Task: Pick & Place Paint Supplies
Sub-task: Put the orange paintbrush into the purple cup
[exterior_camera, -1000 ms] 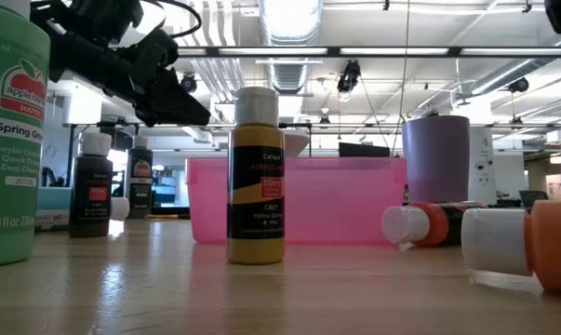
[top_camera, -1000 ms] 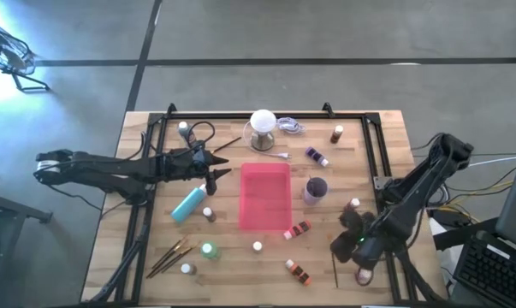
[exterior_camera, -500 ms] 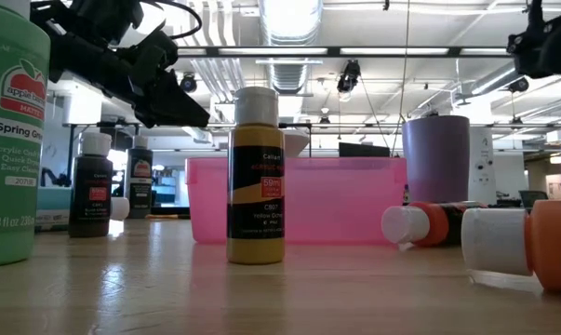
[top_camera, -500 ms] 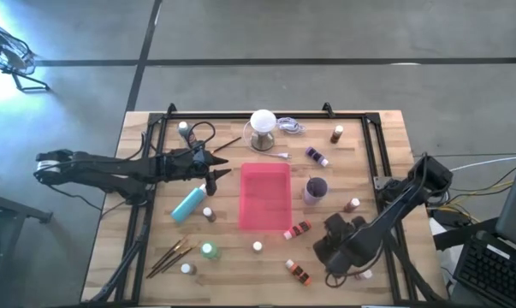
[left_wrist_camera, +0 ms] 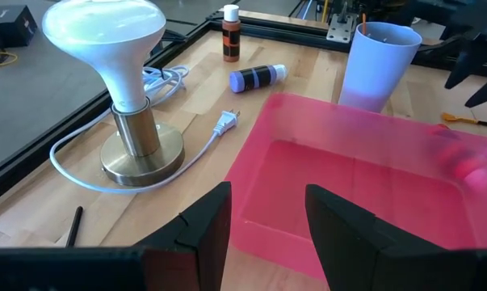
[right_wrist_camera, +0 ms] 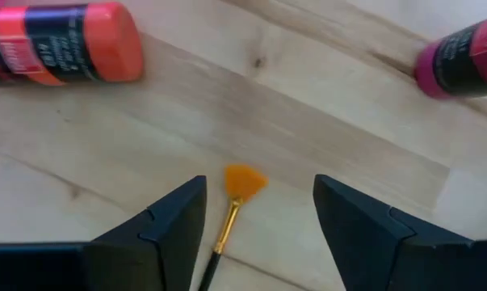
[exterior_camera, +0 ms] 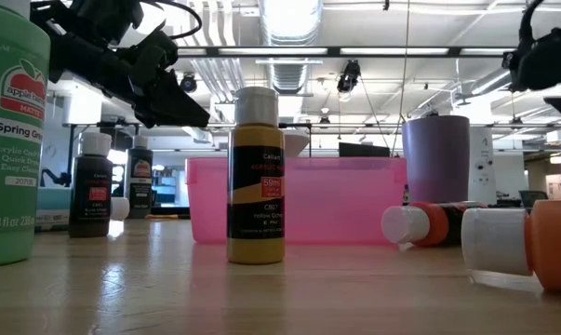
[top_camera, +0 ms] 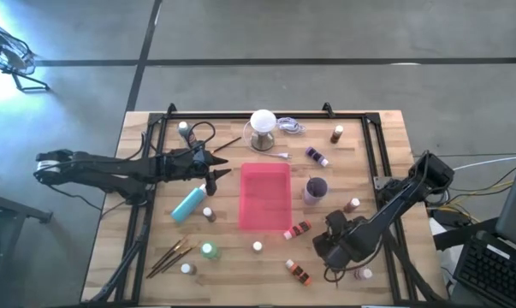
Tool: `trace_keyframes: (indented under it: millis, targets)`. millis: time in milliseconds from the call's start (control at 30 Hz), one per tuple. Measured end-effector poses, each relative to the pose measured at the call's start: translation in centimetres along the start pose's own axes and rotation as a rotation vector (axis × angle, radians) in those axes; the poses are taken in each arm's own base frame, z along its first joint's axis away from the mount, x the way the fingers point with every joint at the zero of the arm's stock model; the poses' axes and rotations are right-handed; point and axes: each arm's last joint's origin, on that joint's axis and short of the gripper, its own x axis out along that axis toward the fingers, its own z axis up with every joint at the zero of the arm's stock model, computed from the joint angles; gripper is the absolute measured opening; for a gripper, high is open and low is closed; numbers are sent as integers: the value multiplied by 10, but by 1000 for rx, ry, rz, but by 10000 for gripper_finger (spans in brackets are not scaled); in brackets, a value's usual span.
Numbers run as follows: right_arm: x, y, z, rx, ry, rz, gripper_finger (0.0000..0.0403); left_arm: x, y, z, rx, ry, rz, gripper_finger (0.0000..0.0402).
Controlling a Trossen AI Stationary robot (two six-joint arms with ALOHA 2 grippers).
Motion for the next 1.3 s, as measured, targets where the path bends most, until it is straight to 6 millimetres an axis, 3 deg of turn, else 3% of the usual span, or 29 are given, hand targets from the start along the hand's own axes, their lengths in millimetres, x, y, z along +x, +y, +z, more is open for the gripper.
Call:
trace_keyframes:
  millis: [433,1000,1300]
  targets:
    - [22,-5,-3,22,20,48,240,0,0,0,0,0,0,165]
    - [37,-8,-6,28,63,55,181,0,0,0,1,3,0,165]
    - [34,-6,-7,22,96,53,118,0,0,-1,2,8,1,165]
